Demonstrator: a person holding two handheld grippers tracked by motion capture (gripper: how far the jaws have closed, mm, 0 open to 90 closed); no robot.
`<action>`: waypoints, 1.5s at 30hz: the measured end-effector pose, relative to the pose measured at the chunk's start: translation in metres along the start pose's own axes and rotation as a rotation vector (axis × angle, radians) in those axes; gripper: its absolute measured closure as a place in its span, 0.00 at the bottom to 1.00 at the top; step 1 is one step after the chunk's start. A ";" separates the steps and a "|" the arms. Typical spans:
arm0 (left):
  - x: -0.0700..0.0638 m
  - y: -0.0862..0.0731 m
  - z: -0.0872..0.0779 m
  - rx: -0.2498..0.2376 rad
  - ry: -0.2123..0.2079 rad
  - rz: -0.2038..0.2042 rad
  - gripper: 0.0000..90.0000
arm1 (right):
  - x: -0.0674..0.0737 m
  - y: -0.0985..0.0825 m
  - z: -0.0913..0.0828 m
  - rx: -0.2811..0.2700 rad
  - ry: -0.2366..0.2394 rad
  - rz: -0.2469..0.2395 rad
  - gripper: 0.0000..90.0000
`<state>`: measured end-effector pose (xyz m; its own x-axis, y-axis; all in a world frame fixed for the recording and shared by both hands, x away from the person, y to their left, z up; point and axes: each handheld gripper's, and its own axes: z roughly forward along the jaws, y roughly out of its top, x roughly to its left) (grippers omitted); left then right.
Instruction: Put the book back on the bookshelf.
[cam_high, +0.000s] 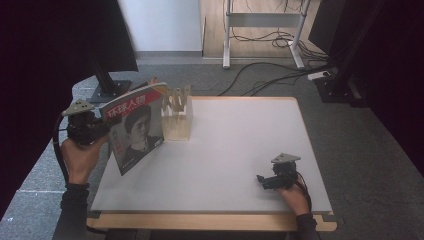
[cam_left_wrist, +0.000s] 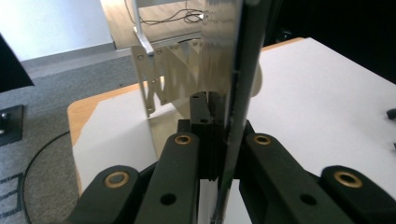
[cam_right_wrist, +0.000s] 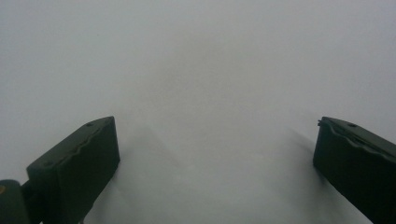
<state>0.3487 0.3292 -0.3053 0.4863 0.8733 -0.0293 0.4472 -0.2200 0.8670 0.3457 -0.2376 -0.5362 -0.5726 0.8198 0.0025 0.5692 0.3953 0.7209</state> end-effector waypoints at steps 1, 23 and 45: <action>0.003 0.000 0.001 -0.001 0.003 -0.008 0.97 | 0.000 0.000 0.000 0.000 0.000 0.000 0.00; 0.020 0.014 0.061 -0.067 0.083 -0.068 0.97 | 0.000 0.000 0.000 -0.001 0.002 0.002 0.00; 0.033 -0.001 0.072 0.055 0.043 -0.029 0.91 | 0.000 0.000 0.000 -0.001 0.000 0.002 0.00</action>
<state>0.4181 0.3268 -0.3426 0.4400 0.8974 -0.0316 0.5021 -0.2167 0.8372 0.3458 -0.2376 -0.5364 -0.5717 0.8204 0.0037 0.5696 0.3937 0.7215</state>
